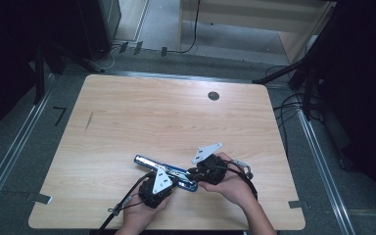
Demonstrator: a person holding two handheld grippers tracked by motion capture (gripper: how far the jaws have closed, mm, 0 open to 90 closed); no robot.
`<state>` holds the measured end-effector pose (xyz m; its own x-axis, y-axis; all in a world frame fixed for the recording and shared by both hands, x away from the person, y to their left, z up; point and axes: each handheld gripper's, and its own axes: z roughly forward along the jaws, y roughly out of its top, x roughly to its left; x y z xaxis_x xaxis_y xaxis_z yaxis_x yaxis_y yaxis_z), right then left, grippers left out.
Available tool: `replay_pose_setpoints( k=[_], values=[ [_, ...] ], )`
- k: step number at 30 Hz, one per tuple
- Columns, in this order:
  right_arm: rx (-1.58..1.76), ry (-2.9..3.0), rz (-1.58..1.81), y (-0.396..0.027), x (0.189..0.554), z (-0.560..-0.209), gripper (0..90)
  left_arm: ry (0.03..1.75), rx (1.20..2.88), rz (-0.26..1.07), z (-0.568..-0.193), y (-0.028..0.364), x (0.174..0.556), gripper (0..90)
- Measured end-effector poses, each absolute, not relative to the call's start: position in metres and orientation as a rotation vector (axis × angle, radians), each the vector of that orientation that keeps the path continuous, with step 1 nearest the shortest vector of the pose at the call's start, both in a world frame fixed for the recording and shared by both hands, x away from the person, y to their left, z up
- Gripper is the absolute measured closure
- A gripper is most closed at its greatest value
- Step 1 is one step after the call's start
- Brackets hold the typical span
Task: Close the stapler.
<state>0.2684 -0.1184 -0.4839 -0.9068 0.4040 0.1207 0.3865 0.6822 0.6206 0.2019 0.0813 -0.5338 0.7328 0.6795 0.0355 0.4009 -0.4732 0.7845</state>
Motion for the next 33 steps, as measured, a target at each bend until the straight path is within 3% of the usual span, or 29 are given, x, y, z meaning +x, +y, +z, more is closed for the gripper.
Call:
replay_pose_setpoints(
  k=[23,25,26,33],
  values=[
    [0.452,2.729,1.109,-0.116,0.248,-0.503,70.6,0.813,2.126,0.439,-0.534,0.082,0.202,90.0],
    [0.426,2.703,1.112,-0.117,0.245,-0.505,72.6,0.814,2.126,0.439,-0.534,0.082,0.202,90.0],
    [0.404,2.668,1.104,-0.118,0.244,-0.506,78.9,0.814,2.125,0.438,-0.534,0.081,0.202,90.0],
    [0.455,2.680,1.130,-0.120,0.246,-0.505,79.7,0.811,2.128,0.440,-0.534,0.082,0.202,90.0]
  ],
)
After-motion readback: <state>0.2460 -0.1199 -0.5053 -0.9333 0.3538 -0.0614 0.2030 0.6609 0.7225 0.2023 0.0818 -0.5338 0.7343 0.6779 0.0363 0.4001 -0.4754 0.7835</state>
